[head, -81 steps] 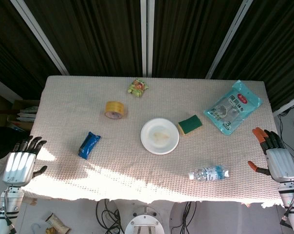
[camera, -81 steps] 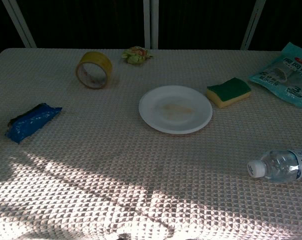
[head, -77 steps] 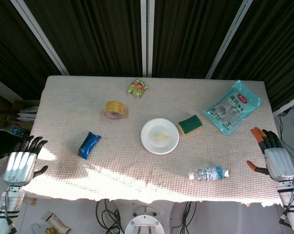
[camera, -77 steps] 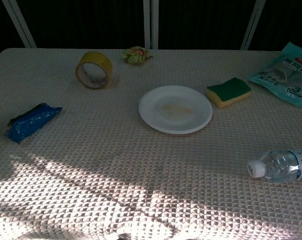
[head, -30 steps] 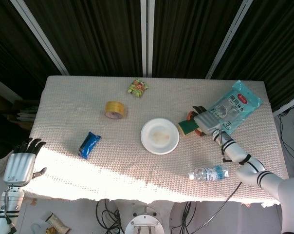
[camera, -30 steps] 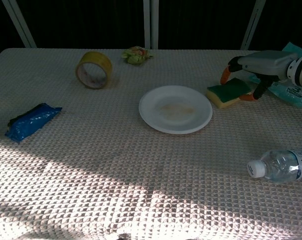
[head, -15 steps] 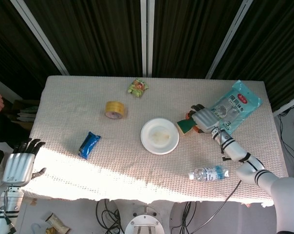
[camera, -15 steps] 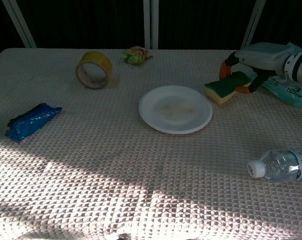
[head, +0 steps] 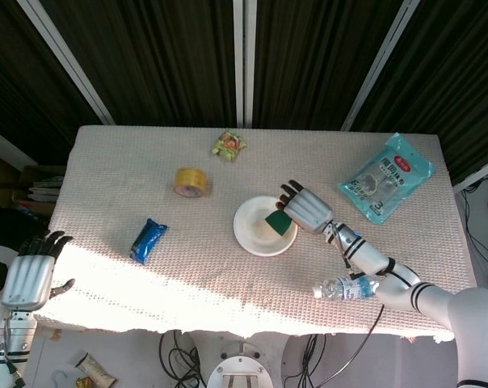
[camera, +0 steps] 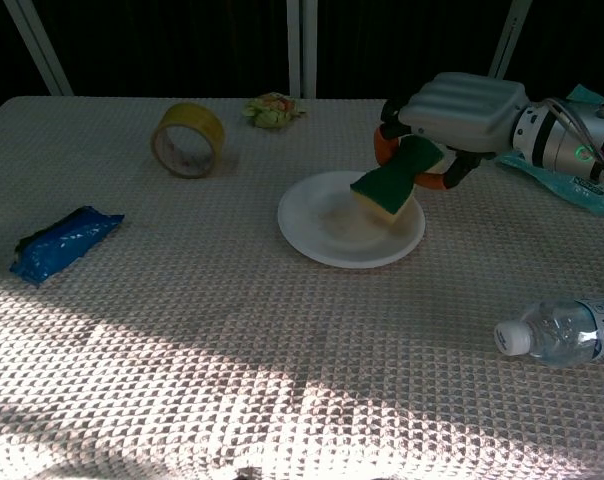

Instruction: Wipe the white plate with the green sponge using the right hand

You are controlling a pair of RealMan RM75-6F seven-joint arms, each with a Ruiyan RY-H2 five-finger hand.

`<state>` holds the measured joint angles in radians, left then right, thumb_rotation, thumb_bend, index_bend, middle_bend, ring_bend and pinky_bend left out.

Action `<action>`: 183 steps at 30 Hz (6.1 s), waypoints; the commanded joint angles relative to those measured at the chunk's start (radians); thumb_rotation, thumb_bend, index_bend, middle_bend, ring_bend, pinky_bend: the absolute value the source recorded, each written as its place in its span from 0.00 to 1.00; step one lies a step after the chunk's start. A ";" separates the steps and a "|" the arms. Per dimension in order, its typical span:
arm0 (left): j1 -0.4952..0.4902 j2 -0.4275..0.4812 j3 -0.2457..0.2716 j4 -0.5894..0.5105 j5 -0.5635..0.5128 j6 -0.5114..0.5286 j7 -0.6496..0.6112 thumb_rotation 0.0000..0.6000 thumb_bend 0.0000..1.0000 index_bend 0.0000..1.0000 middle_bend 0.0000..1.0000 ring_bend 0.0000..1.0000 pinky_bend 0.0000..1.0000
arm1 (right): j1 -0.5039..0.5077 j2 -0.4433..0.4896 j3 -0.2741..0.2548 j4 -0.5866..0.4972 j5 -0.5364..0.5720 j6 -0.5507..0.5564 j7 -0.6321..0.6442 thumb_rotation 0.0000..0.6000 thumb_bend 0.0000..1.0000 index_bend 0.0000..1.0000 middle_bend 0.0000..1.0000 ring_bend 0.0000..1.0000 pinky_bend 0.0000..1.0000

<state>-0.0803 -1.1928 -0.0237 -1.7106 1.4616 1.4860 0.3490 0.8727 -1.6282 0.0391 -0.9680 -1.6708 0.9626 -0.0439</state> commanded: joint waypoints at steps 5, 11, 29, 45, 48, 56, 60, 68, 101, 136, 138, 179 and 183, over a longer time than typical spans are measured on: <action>-0.001 -0.005 -0.003 0.018 0.000 -0.002 -0.022 1.00 0.09 0.25 0.20 0.15 0.20 | 0.021 -0.154 0.044 0.077 0.049 -0.002 -0.124 1.00 0.36 0.60 0.39 0.16 0.16; -0.005 -0.006 -0.003 0.027 0.003 -0.007 -0.030 1.00 0.09 0.25 0.20 0.15 0.20 | 0.031 -0.213 0.047 0.162 0.079 -0.037 -0.162 1.00 0.38 0.61 0.39 0.16 0.16; -0.004 -0.013 -0.007 0.045 0.007 0.001 -0.046 1.00 0.09 0.25 0.20 0.15 0.20 | 0.006 -0.136 0.048 0.114 0.124 -0.028 -0.138 1.00 0.39 0.63 0.40 0.17 0.11; 0.005 -0.009 -0.003 0.040 0.010 0.013 -0.045 1.00 0.09 0.25 0.20 0.15 0.20 | 0.038 -0.185 0.050 0.117 0.119 -0.030 -0.152 1.00 0.40 0.63 0.40 0.18 0.11; 0.005 -0.010 -0.003 0.040 0.009 0.012 -0.043 1.00 0.09 0.25 0.20 0.15 0.20 | 0.042 -0.178 0.063 0.120 0.136 -0.041 -0.161 1.00 0.40 0.63 0.40 0.18 0.11; 0.003 -0.011 -0.004 0.040 0.009 0.008 -0.042 1.00 0.09 0.25 0.20 0.15 0.20 | 0.080 -0.217 0.046 0.173 0.135 -0.112 -0.228 1.00 0.40 0.63 0.40 0.18 0.10; 0.005 -0.011 -0.003 0.043 0.006 0.008 -0.047 1.00 0.09 0.25 0.20 0.15 0.20 | 0.083 -0.219 0.038 0.181 0.123 -0.097 -0.247 1.00 0.40 0.63 0.40 0.18 0.10; 0.008 -0.015 -0.003 0.053 0.011 0.014 -0.059 1.00 0.09 0.25 0.20 0.15 0.20 | 0.059 -0.143 0.027 0.113 0.093 -0.013 -0.246 1.00 0.40 0.63 0.40 0.18 0.09; 0.014 -0.025 -0.002 0.071 0.011 0.016 -0.075 1.00 0.09 0.25 0.20 0.15 0.20 | 0.076 -0.165 -0.041 0.163 0.046 -0.096 -0.507 1.00 0.41 0.66 0.44 0.20 0.04; 0.019 -0.031 -0.002 0.097 0.016 0.021 -0.103 1.00 0.09 0.25 0.20 0.15 0.20 | 0.132 -0.154 0.015 0.078 0.076 -0.122 -0.595 1.00 0.41 0.67 0.46 0.20 0.01; 0.022 -0.032 0.000 0.097 0.013 0.021 -0.104 1.00 0.09 0.25 0.20 0.15 0.20 | 0.139 -0.171 0.003 0.096 0.074 -0.147 -0.617 1.00 0.41 0.67 0.46 0.20 0.01; 0.014 -0.024 -0.006 0.088 0.032 0.024 -0.102 1.00 0.09 0.25 0.20 0.15 0.20 | 0.041 -0.075 0.055 -0.008 0.186 -0.045 -0.547 1.00 0.41 0.65 0.46 0.21 0.01; 0.016 -0.024 -0.006 0.086 0.032 0.026 -0.101 1.00 0.09 0.25 0.20 0.15 0.20 | -0.015 -0.049 0.043 -0.031 0.232 -0.046 -0.527 1.00 0.41 0.61 0.46 0.21 0.01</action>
<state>-0.0646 -1.2172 -0.0292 -1.6247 1.4932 1.5121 0.2484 0.8776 -1.6898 0.0868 -0.9873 -1.4574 0.9163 -0.5808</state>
